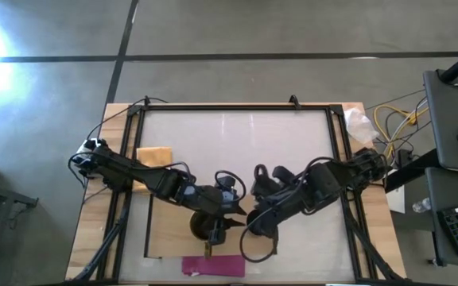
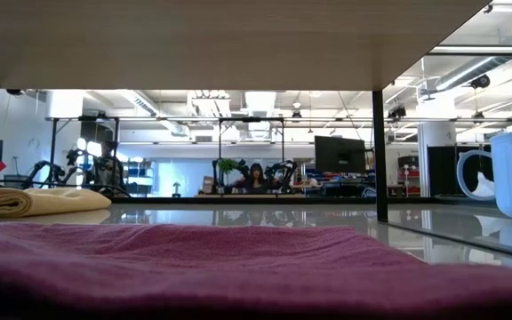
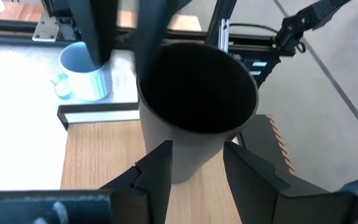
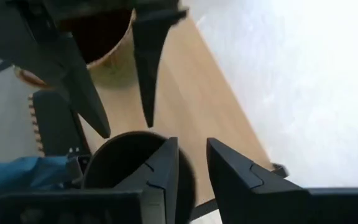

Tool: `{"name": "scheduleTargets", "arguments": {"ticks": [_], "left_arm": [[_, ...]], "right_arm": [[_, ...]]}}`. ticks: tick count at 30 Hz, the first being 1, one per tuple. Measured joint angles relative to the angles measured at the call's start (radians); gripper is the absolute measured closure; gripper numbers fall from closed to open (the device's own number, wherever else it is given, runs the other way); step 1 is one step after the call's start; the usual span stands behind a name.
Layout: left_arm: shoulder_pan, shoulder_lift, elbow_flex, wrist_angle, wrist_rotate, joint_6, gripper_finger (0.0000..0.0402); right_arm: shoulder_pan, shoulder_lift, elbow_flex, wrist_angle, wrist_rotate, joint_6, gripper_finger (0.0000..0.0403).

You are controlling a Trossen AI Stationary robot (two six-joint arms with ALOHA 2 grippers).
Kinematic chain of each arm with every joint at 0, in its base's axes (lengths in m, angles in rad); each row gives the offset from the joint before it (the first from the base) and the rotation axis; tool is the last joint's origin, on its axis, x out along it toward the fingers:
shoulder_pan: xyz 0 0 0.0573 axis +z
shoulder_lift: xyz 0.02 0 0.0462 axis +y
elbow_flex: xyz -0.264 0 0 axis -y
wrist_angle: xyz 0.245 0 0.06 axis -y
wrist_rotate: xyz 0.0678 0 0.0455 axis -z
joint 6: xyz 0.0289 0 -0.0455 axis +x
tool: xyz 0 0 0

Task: Stack small to large cups/mugs on shelf
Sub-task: Put the black cup on the shelf

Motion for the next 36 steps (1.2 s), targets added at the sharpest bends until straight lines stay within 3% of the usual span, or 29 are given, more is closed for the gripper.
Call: {"name": "scheduleTargets", "arguments": {"ticks": [6, 13, 18, 28, 36], "left_arm": [[0.000, -0.039, 0.007, -0.089, 0.005, -0.020, 0.0272], [-0.001, -0.172, 0.004, -0.035, -0.018, -0.030, 0.0272], [-0.002, -0.246, 0.001, -0.026, -0.074, -0.030, 0.0272], [-0.002, -0.321, -0.046, -0.027, -0.108, -0.024, 0.0272], [-0.002, -0.320, -0.104, -0.030, -0.109, -0.050, 0.0272]], "right_arm": [[0.000, -0.034, -0.001, -0.060, 0.024, 0.033, 0.0339], [0.000, -0.051, -0.012, -0.059, 0.012, 0.065, 0.0368], [0.002, -0.050, -0.048, -0.058, -0.029, 0.176, 0.0392], [0.053, -0.112, -0.213, -0.059, 0.068, 0.420, 0.0394], [0.153, -0.180, -0.392, -0.054, -0.039, 0.560, 0.0394]]}}
